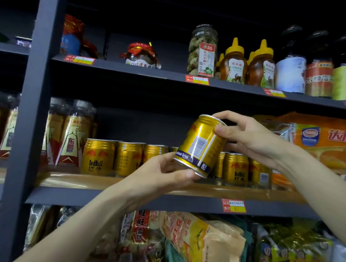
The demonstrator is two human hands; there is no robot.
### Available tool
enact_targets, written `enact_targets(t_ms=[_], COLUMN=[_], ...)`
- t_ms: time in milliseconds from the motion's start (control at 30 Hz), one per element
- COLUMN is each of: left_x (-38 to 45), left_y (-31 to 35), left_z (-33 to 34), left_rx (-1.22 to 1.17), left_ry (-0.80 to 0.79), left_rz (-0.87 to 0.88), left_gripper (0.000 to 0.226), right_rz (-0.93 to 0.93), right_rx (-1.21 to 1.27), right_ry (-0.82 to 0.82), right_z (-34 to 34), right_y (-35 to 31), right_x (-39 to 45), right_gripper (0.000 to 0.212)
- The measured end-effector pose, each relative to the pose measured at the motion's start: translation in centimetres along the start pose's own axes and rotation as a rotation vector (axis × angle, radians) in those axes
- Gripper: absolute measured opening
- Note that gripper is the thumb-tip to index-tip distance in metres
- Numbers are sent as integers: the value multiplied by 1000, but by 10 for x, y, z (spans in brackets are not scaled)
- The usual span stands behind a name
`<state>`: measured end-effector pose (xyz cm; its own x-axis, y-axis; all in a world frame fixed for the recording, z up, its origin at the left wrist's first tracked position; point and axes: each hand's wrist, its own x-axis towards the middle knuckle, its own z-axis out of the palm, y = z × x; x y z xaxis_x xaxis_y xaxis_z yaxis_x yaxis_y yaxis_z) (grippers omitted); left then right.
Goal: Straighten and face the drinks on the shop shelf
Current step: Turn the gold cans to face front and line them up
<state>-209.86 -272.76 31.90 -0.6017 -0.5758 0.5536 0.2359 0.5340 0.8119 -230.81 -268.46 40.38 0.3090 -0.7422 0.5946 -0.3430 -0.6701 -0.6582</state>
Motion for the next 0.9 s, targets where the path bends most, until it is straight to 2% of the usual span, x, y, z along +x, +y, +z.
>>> enact_targets(t_ms=[67, 133, 267, 333, 400, 467, 600, 667, 733, 800, 900], left_x=[-1, 0, 9, 12, 14, 15, 8, 6, 3, 2, -1], left_y=[-1, -1, 0, 4, 5, 7, 14, 11, 7, 2, -7], left_z=[2, 6, 1, 3, 5, 7, 5, 2, 2, 1, -3], left_rx=[-59, -2, 486, 679, 759, 675, 38, -97, -81, 75, 333], left_ry=[13, 104, 447, 427, 363, 335, 284, 279, 321, 393, 494], left_rz=[-25, 6, 274, 425, 496, 460, 150, 106, 148, 227, 343], left_gripper=[58, 50, 61, 69, 73, 71, 51, 50, 53, 53, 57], right_rz=[17, 35, 138, 192, 209, 167, 33, -6, -31, -18, 104], right_rx=[-10, 21, 189, 310, 388, 408, 357, 308, 274, 335, 662], right_ry=[-11, -1, 69, 129, 216, 267, 292, 269, 239, 203, 132], right_z=[1, 2, 12, 25, 34, 36, 33, 34, 36, 41, 55], right_y=[-1, -2, 4, 10, 16, 18, 19, 19, 21, 24, 30], right_x=[-1, -3, -7, -6, -5, -4, -5, -5, -7, -11, -16], right_gripper=[47, 50, 52, 58, 64, 65, 64, 60, 56, 50, 38])
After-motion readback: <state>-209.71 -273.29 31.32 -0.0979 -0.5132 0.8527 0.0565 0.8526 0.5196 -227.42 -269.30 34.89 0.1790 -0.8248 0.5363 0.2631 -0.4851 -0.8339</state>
